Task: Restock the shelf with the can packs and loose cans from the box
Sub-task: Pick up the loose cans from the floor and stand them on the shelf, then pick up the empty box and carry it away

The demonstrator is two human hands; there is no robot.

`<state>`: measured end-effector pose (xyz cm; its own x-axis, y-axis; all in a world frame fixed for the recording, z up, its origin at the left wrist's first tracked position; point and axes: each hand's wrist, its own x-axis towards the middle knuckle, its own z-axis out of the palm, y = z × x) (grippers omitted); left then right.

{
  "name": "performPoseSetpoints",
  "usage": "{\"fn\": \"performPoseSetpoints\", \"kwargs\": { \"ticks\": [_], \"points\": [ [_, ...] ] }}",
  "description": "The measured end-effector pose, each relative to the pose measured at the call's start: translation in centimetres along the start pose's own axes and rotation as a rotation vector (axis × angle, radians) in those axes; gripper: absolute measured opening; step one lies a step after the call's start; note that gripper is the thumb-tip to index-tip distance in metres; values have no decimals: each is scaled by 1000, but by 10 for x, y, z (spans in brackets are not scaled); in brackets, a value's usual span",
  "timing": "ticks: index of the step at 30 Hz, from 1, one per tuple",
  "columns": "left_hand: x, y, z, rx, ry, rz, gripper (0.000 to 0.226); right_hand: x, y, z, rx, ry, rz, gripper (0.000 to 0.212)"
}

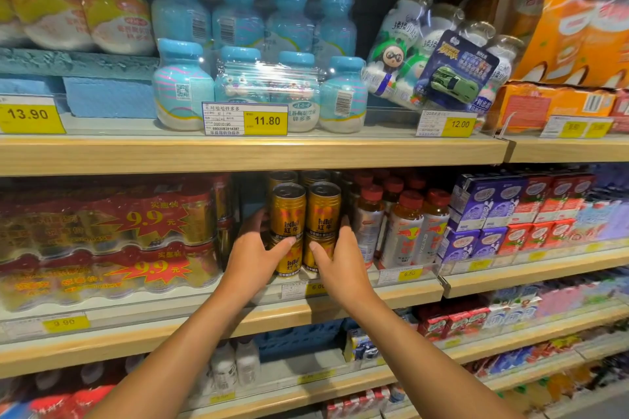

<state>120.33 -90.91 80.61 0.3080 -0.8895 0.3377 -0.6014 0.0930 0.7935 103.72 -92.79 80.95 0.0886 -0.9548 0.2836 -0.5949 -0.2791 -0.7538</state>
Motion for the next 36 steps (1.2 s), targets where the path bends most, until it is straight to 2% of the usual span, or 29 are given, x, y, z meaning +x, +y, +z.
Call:
{"fn": "performPoseSetpoints", "kwargs": {
  "ticks": [2,6,10,14,18,23,27,36],
  "points": [
    [-6,8,-4,19,8,-8,72,-5,-3,-5,-1,-15,-6,47],
    [-20,18,-11,78,40,-79,93,-14,-4,-12,2,-32,-18,63],
    [-46,34,-16,105,43,-81,81,-33,-7,-25,-5,-67,-67,75],
    [-75,44,-22,118,65,-42,93,-58,-7,-41,-41,-87,-129,84],
    [-112,50,-28,126,81,43,96,-87,-9,-60,-66,-85,-218,89],
    [-185,56,-45,179,103,55,97,-143,-6,-76,-99,-96,-299,95],
    [-241,43,-62,200,81,-6,96,-190,-7,-69,-66,-148,-311,97],
    [-368,-32,-151,391,85,-202,84,-306,-27,6,-34,-429,-254,96]
  ]
}}
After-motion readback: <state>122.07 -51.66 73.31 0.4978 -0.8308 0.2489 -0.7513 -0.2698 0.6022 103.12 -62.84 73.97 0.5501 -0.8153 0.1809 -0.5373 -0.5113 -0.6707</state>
